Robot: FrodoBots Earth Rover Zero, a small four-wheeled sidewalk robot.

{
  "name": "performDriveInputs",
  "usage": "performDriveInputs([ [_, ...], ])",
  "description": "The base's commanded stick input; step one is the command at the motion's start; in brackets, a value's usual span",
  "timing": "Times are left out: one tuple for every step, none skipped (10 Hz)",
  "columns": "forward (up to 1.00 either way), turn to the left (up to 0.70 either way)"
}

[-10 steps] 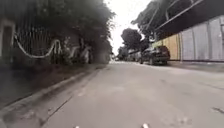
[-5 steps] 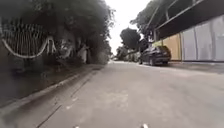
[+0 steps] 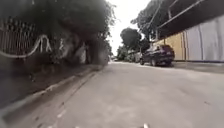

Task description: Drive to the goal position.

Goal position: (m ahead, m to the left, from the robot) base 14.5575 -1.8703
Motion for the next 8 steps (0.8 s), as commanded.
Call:
performDriveInputs([
  [1.00,-0.03],
  [1.00,-0.03],
  [1.00,-0.02],
  [1.00,-0.02],
  [1.00,-0.02],
  [1.00,-0.02],
  [1.00,-0.02],
  [1.00,-0.02],
])
